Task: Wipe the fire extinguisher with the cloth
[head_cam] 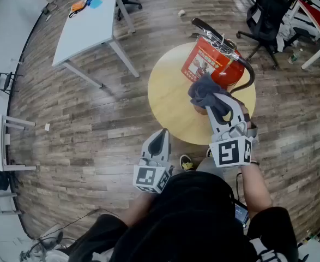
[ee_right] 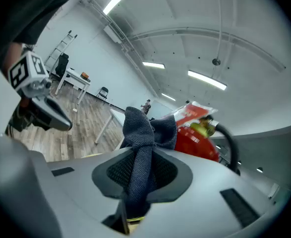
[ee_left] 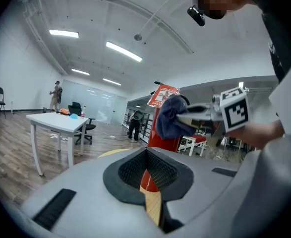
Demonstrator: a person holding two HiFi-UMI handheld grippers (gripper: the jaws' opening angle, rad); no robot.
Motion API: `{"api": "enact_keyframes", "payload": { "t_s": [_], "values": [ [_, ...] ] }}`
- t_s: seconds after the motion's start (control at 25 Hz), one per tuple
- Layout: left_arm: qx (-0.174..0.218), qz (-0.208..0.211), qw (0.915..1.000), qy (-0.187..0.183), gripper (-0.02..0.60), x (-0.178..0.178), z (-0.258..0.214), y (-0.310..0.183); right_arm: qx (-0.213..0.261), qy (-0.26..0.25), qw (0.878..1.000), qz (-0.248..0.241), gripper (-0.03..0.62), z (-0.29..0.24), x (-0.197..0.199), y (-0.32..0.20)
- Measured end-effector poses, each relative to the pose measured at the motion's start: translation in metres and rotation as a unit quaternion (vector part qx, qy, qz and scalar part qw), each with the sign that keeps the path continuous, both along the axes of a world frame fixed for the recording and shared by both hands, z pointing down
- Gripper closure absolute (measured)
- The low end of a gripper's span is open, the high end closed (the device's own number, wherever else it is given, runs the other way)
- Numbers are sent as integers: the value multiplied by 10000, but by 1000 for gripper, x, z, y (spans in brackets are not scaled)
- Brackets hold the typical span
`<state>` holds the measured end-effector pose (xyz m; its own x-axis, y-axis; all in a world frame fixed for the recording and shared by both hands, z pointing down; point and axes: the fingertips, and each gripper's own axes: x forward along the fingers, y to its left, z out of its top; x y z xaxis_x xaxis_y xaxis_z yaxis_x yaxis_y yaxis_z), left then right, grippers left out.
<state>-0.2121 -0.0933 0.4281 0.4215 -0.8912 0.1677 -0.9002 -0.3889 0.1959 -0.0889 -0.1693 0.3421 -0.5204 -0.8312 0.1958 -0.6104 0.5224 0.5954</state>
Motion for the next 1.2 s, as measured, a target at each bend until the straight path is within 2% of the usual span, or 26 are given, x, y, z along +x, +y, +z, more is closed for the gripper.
{"api": "enact_keyframes", "payload": {
  "t_s": [0.2, 0.36, 0.44, 0.56, 0.68, 0.76, 0.84, 0.92, 1.08, 1.2],
  "values": [
    [-21, 19, 10000, 5, 565, -2, 1, 1, -418, 629, 9968, 249, 517, 110, -15, -9],
    [-70, -46, 10000, 36, 566, -7, 2, 7, -609, 1648, 9838, 365, 517, 194, -20, -11],
    [-76, -89, 9999, 44, 566, -11, 3, 9, -714, 2279, 9705, 329, 517, 229, -20, -11],
    [-95, -186, 9998, 69, 566, -17, 4, 13, -1087, 3118, 9437, 205, 517, 279, -18, -9],
    [-108, -281, 9995, 91, 566, -23, 5, 18, -1043, 3805, 9187, 183, 517, 301, -15, -8],
    [-101, -357, 9993, 100, 566, -29, 5, 21, -981, 3991, 9114, 210, 517, 301, -18, -9],
    [-100, -422, 9990, 115, 566, -34, 6, 23, -692, 4022, 9126, 233, 517, 282, -23, -10],
    [-85, -462, 9988, 132, 566, -35, 6, 23, -133, 3820, 9237, 278, 517, 240, -30, -14],
    [-34, -493, 9986, 170, 566, -37, 4, 23, 1081, 3170, 9410, 477, 517, 120, -31, -13],
    [17, -450, 9988, 199, 566, -31, 0, 21, 1548, 2619, 9504, 641, 517, 42, -17, -6]
  ]
}}
